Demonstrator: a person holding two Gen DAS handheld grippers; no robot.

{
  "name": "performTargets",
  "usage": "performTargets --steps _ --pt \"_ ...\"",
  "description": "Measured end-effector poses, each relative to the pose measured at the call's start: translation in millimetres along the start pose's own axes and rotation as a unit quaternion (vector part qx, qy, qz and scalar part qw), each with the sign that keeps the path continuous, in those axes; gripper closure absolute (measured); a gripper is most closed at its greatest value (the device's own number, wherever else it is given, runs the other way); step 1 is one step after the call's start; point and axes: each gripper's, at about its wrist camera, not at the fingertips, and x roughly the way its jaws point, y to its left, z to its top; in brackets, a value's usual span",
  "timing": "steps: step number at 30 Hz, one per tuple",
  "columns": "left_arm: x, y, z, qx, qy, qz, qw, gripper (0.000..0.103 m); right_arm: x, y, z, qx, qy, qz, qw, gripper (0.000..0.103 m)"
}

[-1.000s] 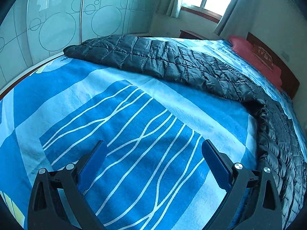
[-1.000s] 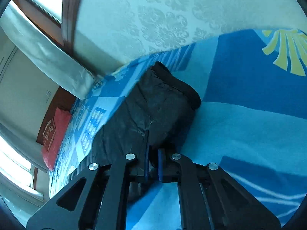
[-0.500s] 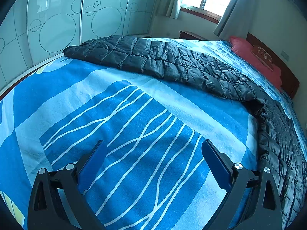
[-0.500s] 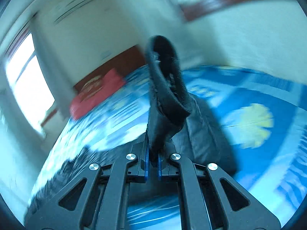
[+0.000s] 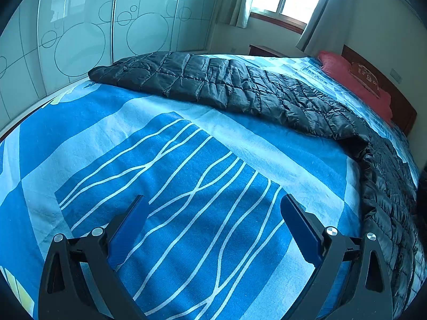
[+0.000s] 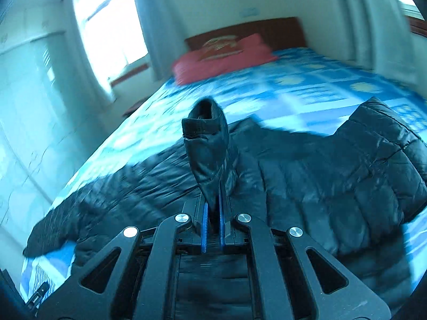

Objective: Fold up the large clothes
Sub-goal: 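Lift the held sleeve across the jacket body and open the right tool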

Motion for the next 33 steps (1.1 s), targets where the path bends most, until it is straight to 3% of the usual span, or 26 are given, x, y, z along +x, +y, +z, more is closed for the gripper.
performTargets --steps 5,14,15,17,18,20,23,25,28,30,33 --pt "1 0 -2 0.0 -0.004 -0.001 1.0 0.005 44 65 -19 -0.041 0.05 0.022 0.998 0.097" --pt "1 -1 -3 0.003 -0.006 0.003 1.0 0.005 88 95 -50 -0.065 0.119 0.028 0.99 0.091" --pt "1 -2 -3 0.003 -0.006 0.003 1.0 0.005 85 93 -49 -0.061 0.119 0.037 0.99 0.085" --pt "1 -2 -3 0.003 -0.006 0.002 1.0 0.005 76 89 -47 -0.045 0.12 0.063 0.99 0.06" --pt "1 -2 -3 0.002 -0.006 0.002 1.0 0.005 65 85 -45 -0.035 0.112 0.076 0.99 0.04" --pt "1 -1 -2 0.003 -0.006 0.002 1.0 0.005 41 76 -38 -0.033 0.095 0.088 0.991 0.037" --pt "1 -2 -2 0.003 -0.006 0.002 1.0 0.005 1 42 -23 -0.036 0.063 0.081 0.994 0.037" --pt "1 -1 -3 0.003 -0.006 0.003 1.0 0.005 -18 7 -11 -0.034 0.043 0.044 0.998 0.047" --pt "1 -2 -3 0.005 -0.006 0.006 1.0 0.005 -39 -76 9 0.012 0.022 -0.039 0.999 0.061" --pt "2 -3 -2 0.008 -0.005 0.009 0.9999 0.005 -50 -138 17 0.055 0.009 -0.097 0.994 0.066" --pt "3 -5 -2 0.011 -0.004 0.014 0.9998 0.005 -40 -195 18 0.066 0.024 -0.158 0.985 0.071"
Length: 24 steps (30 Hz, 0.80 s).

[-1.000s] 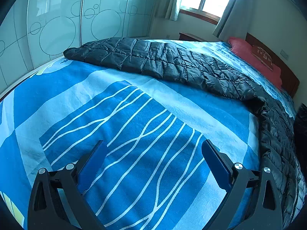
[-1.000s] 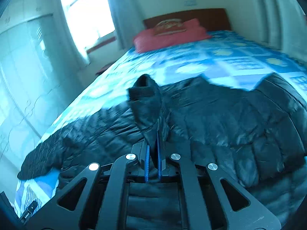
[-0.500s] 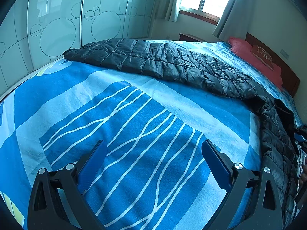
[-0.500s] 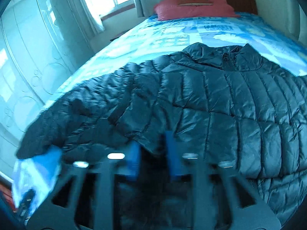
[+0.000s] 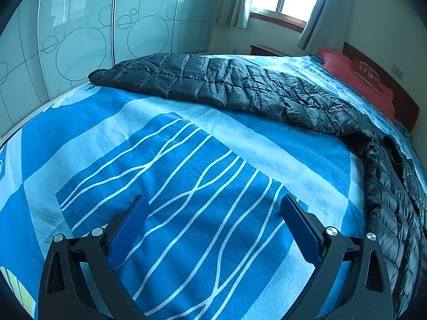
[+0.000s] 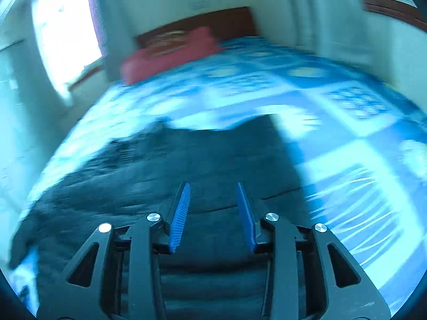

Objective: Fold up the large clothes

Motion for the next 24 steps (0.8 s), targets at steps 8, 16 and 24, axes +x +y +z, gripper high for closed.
performTargets --steps 8,16,24 --pt "3 -4 0 0.006 0.004 0.008 0.9999 0.005 35 -23 -2 -0.003 0.056 0.014 0.998 0.076" --pt "5 -9 -1 0.013 0.006 0.018 0.9997 0.005 69 -10 40 -0.028 0.028 -0.002 0.999 0.075" --pt "6 -9 -2 0.015 0.006 0.021 0.9996 0.005 87 8 37 -0.061 0.054 -0.027 0.996 0.074"
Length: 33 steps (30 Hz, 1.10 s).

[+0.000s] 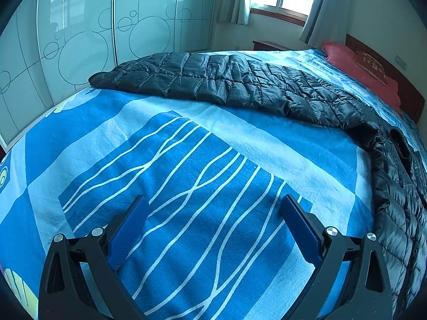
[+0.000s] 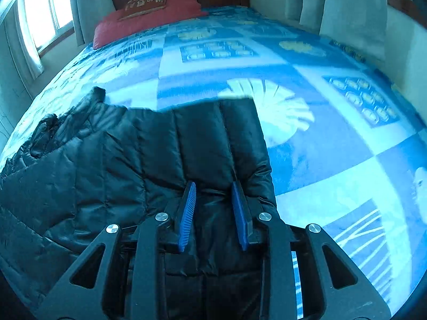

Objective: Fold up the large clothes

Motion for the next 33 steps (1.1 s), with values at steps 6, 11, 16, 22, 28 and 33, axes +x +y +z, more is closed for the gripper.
performTargets --steps 6,11,16,22,28,33 --pt "0 0 0 0.0 0.0 0.0 1.0 0.005 14 34 -11 -0.034 0.011 0.014 0.999 0.061" --pt "0 1 1 -0.001 0.0 -0.001 1.0 0.005 2 38 -13 -0.018 0.001 0.009 1.0 0.056" --pt "0 0 1 -0.002 0.0 -0.002 1.0 0.005 -63 43 -48 -0.008 -0.061 0.033 0.998 0.027" --pt "-1 1 1 -0.004 0.0 -0.005 1.0 0.005 -49 47 -73 -0.016 -0.03 0.019 0.999 0.026" --pt "-2 2 1 -0.006 0.001 -0.008 1.0 0.005 -26 53 -80 -0.042 0.005 0.002 0.999 0.017" --pt "-2 2 5 -0.005 0.016 -0.007 0.9998 0.005 -25 55 -85 -0.046 0.004 -0.003 0.999 0.014"
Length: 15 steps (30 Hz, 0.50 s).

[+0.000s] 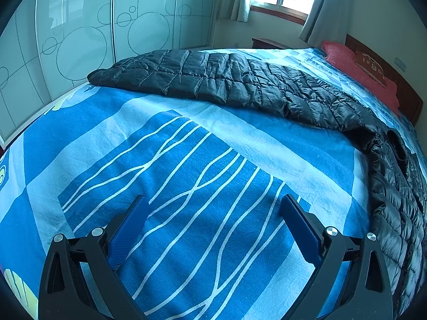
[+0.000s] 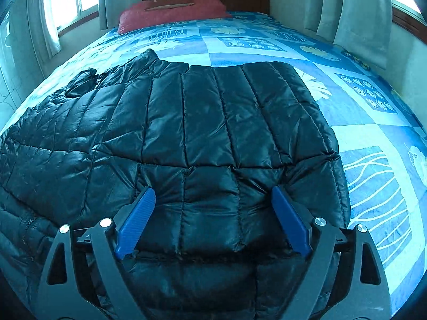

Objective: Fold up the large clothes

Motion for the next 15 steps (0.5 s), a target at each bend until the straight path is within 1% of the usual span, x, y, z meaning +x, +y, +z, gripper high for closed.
performTargets --steps 3,6,7,8,10,14,15 --pt "2 0 4 0.001 0.016 0.002 0.9999 0.005 0 -1 0 0.001 -0.002 0.002 1.0 0.014" --pt "2 4 11 -0.008 0.027 -0.014 0.9995 0.005 -1 -2 0 0.002 -0.004 0.004 1.0 0.014" --pt "1 9 14 -0.017 0.024 -0.028 0.9992 0.005 -2 -2 0 0.002 -0.005 0.004 1.0 0.014" --pt "1 16 18 -0.034 0.019 -0.052 0.9979 0.005 -2 -2 0 0.002 -0.005 0.005 1.0 0.014" --pt "6 35 31 -0.073 0.016 -0.097 0.9926 0.005 -3 -2 0 0.001 -0.006 0.003 1.0 0.014" --pt "22 64 59 -0.118 -0.008 -0.125 0.9851 0.005 -3 -1 -1 0.0 -0.007 0.002 1.0 0.014" --pt "29 75 67 -0.136 -0.016 -0.14 0.9807 0.005 -3 -1 -1 -0.001 -0.007 0.001 1.0 0.014"
